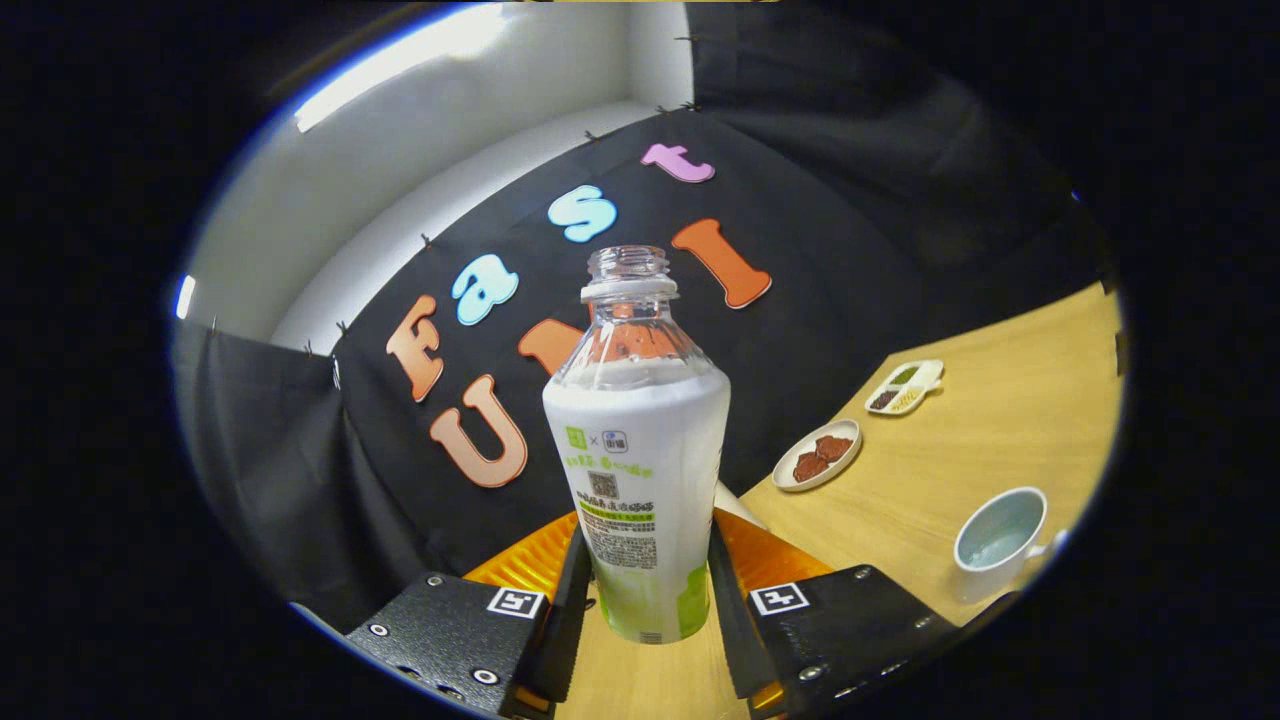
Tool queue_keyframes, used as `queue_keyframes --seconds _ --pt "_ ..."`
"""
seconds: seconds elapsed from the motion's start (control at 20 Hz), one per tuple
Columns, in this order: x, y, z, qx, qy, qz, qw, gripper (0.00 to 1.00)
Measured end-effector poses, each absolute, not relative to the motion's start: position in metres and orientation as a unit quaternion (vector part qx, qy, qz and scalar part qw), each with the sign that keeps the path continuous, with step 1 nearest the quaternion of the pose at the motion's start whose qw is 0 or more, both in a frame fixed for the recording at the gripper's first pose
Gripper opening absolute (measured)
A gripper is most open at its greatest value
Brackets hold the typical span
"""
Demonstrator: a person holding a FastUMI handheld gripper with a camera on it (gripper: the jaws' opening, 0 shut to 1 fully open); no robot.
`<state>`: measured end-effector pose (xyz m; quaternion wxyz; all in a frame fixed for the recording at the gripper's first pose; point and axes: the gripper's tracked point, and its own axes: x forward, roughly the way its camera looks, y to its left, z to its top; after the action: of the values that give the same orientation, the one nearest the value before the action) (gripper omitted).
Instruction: Take the bottle from table, then pour the juice into the cup, finally place the bottle on the coaster
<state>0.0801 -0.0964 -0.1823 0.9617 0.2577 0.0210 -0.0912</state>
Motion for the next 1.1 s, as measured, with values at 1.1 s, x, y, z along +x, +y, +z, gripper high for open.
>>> queue_keyframes --seconds 1.1 --pt "0.094 -0.133 -0.33 -0.06 0.191 -0.1 0.975 0.61"
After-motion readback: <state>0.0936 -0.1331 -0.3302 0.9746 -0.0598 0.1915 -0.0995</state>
